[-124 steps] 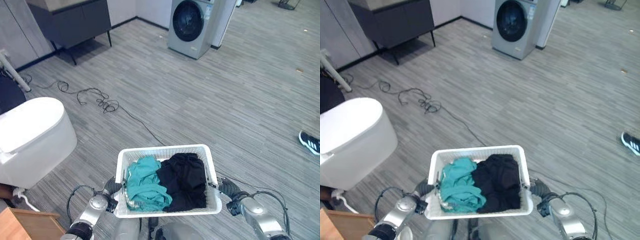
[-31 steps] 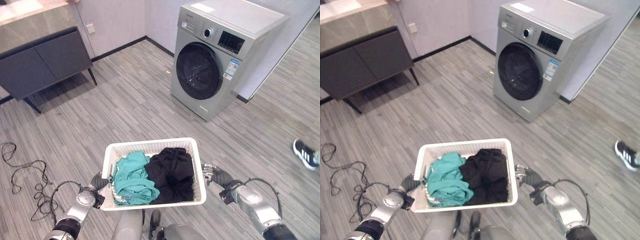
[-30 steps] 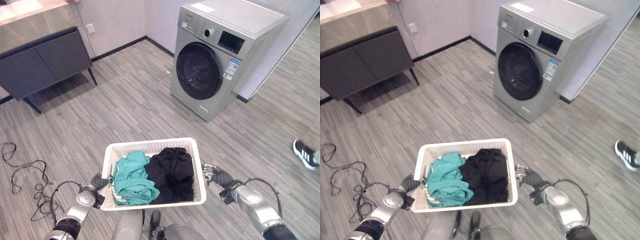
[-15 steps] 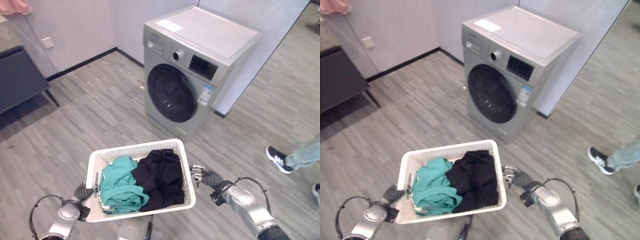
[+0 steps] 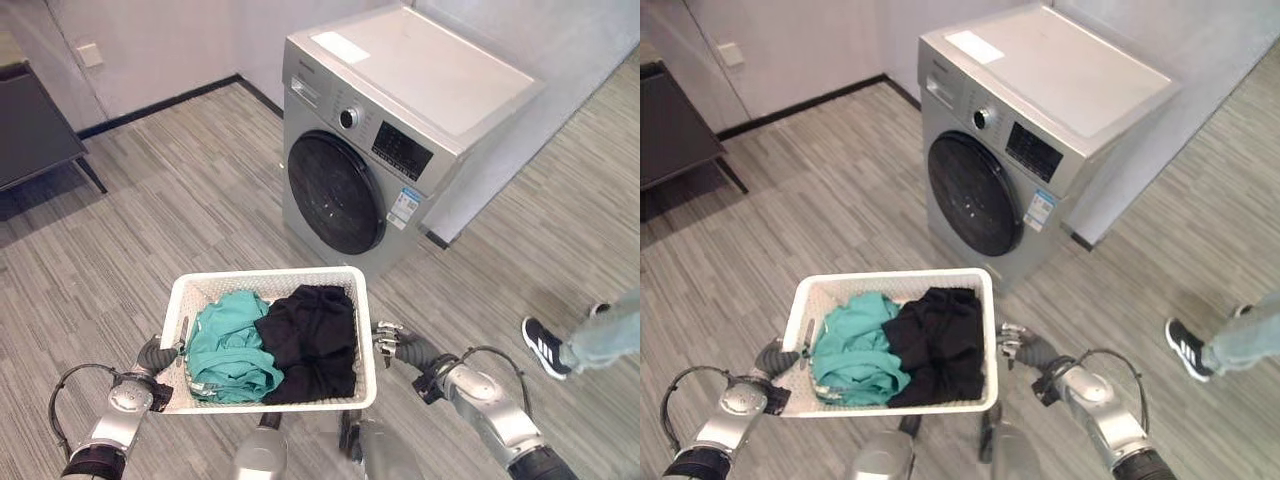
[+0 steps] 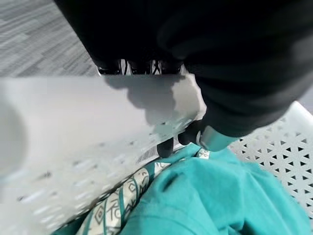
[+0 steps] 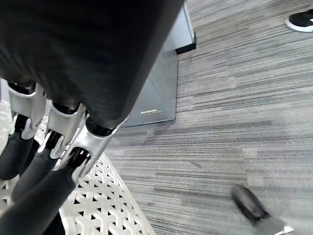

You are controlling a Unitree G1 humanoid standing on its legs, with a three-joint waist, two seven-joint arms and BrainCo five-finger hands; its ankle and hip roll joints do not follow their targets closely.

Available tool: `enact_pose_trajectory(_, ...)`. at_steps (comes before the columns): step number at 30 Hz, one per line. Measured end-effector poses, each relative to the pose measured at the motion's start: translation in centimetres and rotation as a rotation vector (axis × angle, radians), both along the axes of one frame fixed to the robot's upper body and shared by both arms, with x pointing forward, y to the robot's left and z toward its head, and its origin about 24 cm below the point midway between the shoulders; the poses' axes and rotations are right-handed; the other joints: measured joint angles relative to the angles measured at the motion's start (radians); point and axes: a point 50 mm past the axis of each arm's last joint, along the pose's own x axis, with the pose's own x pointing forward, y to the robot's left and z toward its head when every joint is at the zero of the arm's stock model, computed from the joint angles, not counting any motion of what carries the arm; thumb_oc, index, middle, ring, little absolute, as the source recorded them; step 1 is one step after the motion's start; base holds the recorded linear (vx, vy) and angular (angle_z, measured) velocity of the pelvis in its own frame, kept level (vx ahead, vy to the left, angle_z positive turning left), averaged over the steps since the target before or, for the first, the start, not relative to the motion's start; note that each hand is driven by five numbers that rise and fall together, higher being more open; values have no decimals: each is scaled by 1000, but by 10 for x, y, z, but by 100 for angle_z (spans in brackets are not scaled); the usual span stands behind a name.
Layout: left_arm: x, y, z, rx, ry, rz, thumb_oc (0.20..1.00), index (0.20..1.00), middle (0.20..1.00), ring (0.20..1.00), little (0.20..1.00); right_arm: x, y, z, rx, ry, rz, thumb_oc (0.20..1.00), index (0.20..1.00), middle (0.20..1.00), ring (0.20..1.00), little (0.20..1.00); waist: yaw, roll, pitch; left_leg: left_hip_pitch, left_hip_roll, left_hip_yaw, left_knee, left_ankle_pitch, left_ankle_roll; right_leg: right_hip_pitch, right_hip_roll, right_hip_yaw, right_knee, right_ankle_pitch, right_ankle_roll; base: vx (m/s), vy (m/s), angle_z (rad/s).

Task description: Grab the laundry basket,head to the washer,open it,put in the laundry and shut it.

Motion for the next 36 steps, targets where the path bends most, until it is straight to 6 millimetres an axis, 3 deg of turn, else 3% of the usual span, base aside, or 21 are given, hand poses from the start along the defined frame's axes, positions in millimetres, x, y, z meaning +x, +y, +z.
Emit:
enact_pose_trajectory(1, -3, -4, -4, -8, 17, -11, 200, 200, 200, 200, 200, 0, -5, 0, -14, 2, -8, 200, 200, 200, 200, 200, 1, -4, 0, 12, 8, 44, 13, 1, -5, 18, 13, -13, -16, 33, -8, 176, -140, 61)
enact_pose_trajectory(2, -7, -6, -8, -18, 30, -16, 200, 200, 200, 200, 200, 2, -7, 3, -26, -9, -2, 200, 200, 200, 200, 200, -5, 0, -1, 26, 8, 86, 30, -13, -29, 12, 22, -26, 13, 35, -43, 224, -191, 54)
enact_pose_trajectory(4, -9, -12, -13, -35, 40, -20, 200, 200, 200, 200, 200, 3, -12, 5, -31, -15, -15, 200, 200, 200, 200, 200, -29, 4, -2, 28, 15, 83, 34, -25, -46, 11, 33, -44, 47, 11, -76, 160, -167, 34)
enact_pose_trajectory(6, -10, -17, -17, -44, 51, -35, 200, 200, 200, 200, 200, 5, -17, 7, -43, -25, -23, 200, 200, 200, 200, 200, -24, 12, -2, 26, 31, 50, 52, -39, -79, 12, 56, -34, 79, -6, -82, 155, -190, 3)
enact_pose_trajectory(9, -9, -21, -19, -55, 49, -34, 200, 200, 200, 200, 200, 7, -19, 10, -52, -35, -26, 200, 200, 200, 200, 200, -35, 16, -2, 28, 38, 41, 52, -39, -83, 10, 61, -39, 103, -20, -83, 107, -141, 13)
enact_pose_trajectory(10, -12, -23, -27, -74, 71, -13, 200, 200, 200, 200, 200, 7, -19, 10, -53, -34, -21, 200, 200, 200, 200, 200, -51, 34, -10, 28, 50, 11, 35, -49, -89, 10, 61, -54, 111, -24, -87, 110, -188, 31)
enact_pose_trajectory(12, -16, -24, -33, -81, 97, 6, 200, 200, 200, 200, 200, 5, -17, 8, -53, -23, -11, 200, 200, 200, 200, 200, -62, 38, -35, 25, 49, -3, 16, -38, -93, 4, 58, -65, 113, -33, -104, 49, -114, 28)
enact_pose_trajectory(18, -26, -24, -42, -86, 141, 15, 200, 200, 200, 200, 200, 9, -17, 13, -80, -33, 37, 200, 200, 200, 200, 200, -45, 78, -107, 7, 76, -40, -32, -20, -87, -39, 75, -105, 142, -65, -142, 66, -89, 17)
enact_pose_trajectory(19, -29, -23, -43, -88, 147, 23, 200, 200, 200, 200, 200, 15, -14, 17, -86, -48, 55, 200, 200, 200, 200, 200, -42, 85, -111, 7, 87, -48, -37, -7, -101, -39, 82, -119, 140, -67, -146, 71, -56, 19)
enact_pose_trajectory(23, -32, -22, -45, -114, 147, 42, 200, 200, 200, 200, 200, 42, -2, 44, -104, -151, 112, 200, 200, 200, 200, 200, -34, 89, -119, -6, 92, -49, -29, 8, -98, -41, 84, -136, 140, -69, -149, 47, -23, 10)
enact_pose_trajectory(26, -32, -22, -44, -116, 142, 47, 200, 200, 200, 200, 200, 46, 1, 49, -94, -176, 107, 200, 200, 200, 200, 200, -15, 95, -127, -9, 88, -50, -30, 3, -90, -41, 81, -135, 143, -69, -149, -8, 13, 9)
enact_pose_trajectory(31, -36, -14, -40, -92, 138, 52, 200, 200, 200, 200, 200, 44, 7, 46, -76, -169, 100, 200, 200, 200, 200, 200, -14, 95, -129, -24, 64, -47, -41, 6, -85, -68, 56, -123, 161, -72, -154, -40, 17, 3)
enact_pose_trajectory(36, -46, -12, -43, -88, 160, 55, 200, 200, 200, 200, 200, 27, 0, 26, -65, -97, 64, 200, 200, 200, 200, 200, -31, 92, -129, -17, 52, -22, -47, 11, -81, -79, 52, -89, 162, -65, -142, 1, -4, -10)
